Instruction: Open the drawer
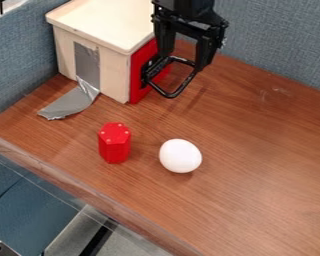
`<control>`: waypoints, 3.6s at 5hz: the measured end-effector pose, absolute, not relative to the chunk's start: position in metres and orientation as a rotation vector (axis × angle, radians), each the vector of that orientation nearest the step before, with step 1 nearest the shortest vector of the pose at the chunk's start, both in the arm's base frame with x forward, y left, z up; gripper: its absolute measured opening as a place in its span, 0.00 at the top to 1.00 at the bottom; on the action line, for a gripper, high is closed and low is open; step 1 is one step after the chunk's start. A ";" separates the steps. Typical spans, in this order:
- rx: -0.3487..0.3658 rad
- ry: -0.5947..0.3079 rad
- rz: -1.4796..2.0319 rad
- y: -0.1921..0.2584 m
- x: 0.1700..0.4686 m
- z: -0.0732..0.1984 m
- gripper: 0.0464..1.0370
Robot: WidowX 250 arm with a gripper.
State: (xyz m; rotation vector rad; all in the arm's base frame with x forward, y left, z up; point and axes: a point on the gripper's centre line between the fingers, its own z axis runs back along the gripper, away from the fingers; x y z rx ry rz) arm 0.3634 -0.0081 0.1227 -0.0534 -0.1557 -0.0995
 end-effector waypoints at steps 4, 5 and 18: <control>-0.019 -0.144 -0.109 -0.012 0.367 0.102 0.04; 0.025 -0.160 -0.151 -0.030 0.369 0.090 0.04; 0.189 -0.077 -0.049 -0.015 0.427 0.045 0.04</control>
